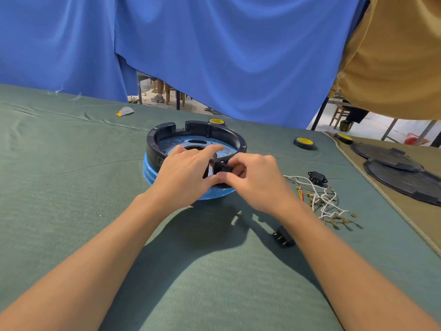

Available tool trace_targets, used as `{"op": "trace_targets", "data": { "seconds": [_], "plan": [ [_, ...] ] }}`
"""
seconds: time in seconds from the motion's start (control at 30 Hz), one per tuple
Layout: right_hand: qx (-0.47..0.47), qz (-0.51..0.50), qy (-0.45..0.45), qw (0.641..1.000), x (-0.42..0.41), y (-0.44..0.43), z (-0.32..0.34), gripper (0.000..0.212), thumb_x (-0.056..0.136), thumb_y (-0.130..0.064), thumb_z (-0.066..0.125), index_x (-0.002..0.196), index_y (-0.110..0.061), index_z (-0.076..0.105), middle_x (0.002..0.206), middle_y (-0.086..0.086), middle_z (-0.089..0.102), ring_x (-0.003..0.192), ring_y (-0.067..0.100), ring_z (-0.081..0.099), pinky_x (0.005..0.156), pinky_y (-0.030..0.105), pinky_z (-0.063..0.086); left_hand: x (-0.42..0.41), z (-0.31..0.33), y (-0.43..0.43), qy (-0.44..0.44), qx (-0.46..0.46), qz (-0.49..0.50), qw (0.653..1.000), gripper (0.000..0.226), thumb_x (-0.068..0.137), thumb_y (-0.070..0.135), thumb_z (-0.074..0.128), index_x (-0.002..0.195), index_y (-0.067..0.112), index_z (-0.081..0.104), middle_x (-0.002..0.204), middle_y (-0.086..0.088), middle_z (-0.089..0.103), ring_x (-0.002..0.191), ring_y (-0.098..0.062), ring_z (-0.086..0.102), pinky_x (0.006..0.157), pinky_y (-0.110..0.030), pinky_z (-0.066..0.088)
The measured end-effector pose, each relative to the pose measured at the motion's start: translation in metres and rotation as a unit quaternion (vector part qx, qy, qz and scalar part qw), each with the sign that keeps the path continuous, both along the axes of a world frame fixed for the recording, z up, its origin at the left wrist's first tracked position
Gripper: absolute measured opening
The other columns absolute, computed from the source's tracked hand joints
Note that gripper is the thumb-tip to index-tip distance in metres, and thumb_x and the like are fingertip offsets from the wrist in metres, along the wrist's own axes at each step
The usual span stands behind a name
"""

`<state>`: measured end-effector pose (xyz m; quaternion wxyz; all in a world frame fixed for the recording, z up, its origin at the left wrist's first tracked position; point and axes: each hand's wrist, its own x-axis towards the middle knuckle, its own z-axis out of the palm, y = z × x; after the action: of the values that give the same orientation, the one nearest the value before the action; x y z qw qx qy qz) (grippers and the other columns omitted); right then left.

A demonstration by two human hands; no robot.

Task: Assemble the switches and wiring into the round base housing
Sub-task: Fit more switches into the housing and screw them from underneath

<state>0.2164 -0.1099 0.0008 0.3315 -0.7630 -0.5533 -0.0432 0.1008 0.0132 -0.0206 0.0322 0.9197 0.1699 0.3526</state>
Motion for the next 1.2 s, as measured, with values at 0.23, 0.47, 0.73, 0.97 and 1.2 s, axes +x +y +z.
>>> {"op": "trace_targets", "data": {
  "seconds": [0.23, 0.47, 0.73, 0.97, 1.2],
  "plan": [
    [0.039, -0.023, 0.006, 0.999, 0.0, -0.006, 0.002, 0.004, 0.082, -0.023, 0.067, 0.084, -0.021, 0.069, 0.071, -0.009, 0.068, 0.075, 0.017, 0.064, 0.078, 0.04, 0.053, -0.002, -0.001, 0.001, 0.002, 0.012, -0.014, 1.0, 0.055, 0.088, 0.052, 0.063, 0.137, 0.031, 0.052, 0.118, 0.007, 0.069, 0.115, -0.016, 0.059, 0.092, -0.03, 0.031],
    [0.095, -0.061, 0.214, 0.97, -0.003, -0.01, 0.014, 0.007, 0.076, -0.018, 0.069, 0.069, -0.017, 0.067, 0.061, -0.003, 0.07, 0.062, 0.012, 0.069, 0.052, 0.024, 0.045, -0.004, 0.002, -0.004, -0.012, 0.018, -0.028, 0.999, 0.064, 0.077, 0.056, 0.072, 0.131, 0.023, 0.06, 0.126, 0.005, 0.064, 0.114, -0.021, 0.057, 0.092, -0.035, 0.033],
    [0.063, 0.01, 0.626, 0.777, -0.005, -0.014, 0.021, 0.019, 0.089, -0.005, 0.055, 0.073, -0.004, 0.064, 0.068, 0.015, 0.068, 0.049, 0.015, 0.062, 0.036, 0.015, 0.037, -0.007, 0.013, -0.01, -0.123, 0.068, -0.064, 0.988, 0.019, 0.081, 0.031, 0.072, 0.089, 0.014, 0.078, 0.096, 0.002, 0.074, 0.084, -0.025, 0.067, 0.076, -0.036, 0.039],
    [0.035, 0.05, 0.004, 0.998, 0.002, -0.018, 0.016, 0.024, 0.078, -0.015, 0.059, 0.097, -0.028, 0.068, 0.087, -0.013, 0.065, 0.076, -0.001, 0.059, 0.065, 0.004, 0.037, -0.007, 0.012, -0.008, -0.056, -0.006, -0.061, 0.997, 0.029, 0.084, 0.039, 0.066, 0.093, 0.013, 0.077, 0.098, 0.003, 0.073, 0.093, -0.025, 0.063, 0.081, -0.046, 0.043],
    [0.076, 0.032, 0.01, 0.997, 0.006, -0.013, 0.008, 0.014, 0.085, -0.013, 0.071, 0.098, -0.013, 0.076, 0.081, -0.002, 0.073, 0.075, 0.009, 0.066, 0.076, 0.015, 0.048, -0.007, 0.008, -0.003, -0.029, -0.035, -0.008, 0.999, 0.06, 0.077, 0.059, 0.068, 0.123, 0.02, 0.064, 0.116, 0.007, 0.067, 0.108, -0.02, 0.056, 0.088, -0.036, 0.035]
  ]
}}
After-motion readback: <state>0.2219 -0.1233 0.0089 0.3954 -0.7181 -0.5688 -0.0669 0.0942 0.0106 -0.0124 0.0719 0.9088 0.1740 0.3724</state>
